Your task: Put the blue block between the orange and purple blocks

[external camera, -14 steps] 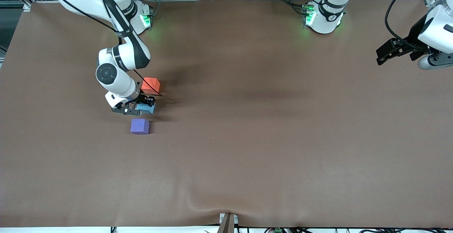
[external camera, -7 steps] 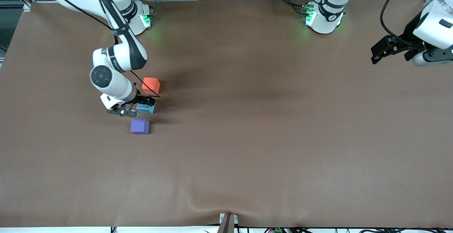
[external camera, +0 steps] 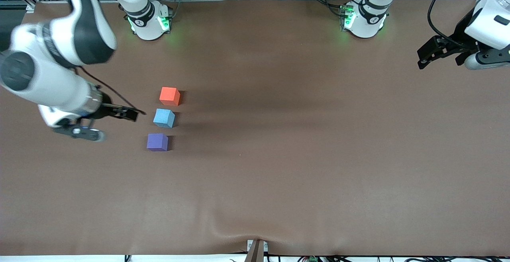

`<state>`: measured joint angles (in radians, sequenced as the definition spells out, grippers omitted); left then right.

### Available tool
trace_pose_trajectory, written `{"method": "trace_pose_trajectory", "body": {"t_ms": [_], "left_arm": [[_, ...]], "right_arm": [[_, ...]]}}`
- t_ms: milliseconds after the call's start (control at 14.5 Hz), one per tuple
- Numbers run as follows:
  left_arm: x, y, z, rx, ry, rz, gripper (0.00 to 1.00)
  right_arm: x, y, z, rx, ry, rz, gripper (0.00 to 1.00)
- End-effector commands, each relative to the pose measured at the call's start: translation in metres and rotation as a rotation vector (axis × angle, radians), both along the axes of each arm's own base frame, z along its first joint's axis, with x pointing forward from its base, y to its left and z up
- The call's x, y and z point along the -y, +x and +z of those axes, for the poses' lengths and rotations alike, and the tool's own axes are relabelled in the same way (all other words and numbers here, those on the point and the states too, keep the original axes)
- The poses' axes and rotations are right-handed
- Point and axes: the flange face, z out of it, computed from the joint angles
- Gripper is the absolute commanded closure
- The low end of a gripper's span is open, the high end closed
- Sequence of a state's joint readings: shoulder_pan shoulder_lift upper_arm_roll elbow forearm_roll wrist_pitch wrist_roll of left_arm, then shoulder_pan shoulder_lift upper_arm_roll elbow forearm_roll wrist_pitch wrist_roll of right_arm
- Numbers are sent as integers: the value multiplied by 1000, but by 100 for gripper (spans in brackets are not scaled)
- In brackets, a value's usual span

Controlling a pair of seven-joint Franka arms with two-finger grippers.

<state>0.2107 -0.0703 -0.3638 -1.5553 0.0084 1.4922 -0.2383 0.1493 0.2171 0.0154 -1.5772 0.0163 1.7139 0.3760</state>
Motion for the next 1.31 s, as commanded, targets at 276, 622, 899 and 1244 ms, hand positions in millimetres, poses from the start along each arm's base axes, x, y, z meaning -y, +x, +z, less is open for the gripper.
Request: {"method": "trace_pose_trajectory", "body": {"t_ms": [276, 622, 899, 1244], "left_arm": [[2, -5, 2, 9, -13, -8, 0], [-8, -3, 9, 25, -10, -1, 0], [-17, -3, 10, 25, -6, 12, 0], [-16, -4, 11, 20, -3, 14, 0]], "right_arm": [[56, 13, 96, 43, 34, 88, 0], [102, -7, 138, 44, 14, 20, 0], [117, -48, 156, 57, 23, 107, 0], [115, -86, 161, 146, 2, 104, 0]]}}
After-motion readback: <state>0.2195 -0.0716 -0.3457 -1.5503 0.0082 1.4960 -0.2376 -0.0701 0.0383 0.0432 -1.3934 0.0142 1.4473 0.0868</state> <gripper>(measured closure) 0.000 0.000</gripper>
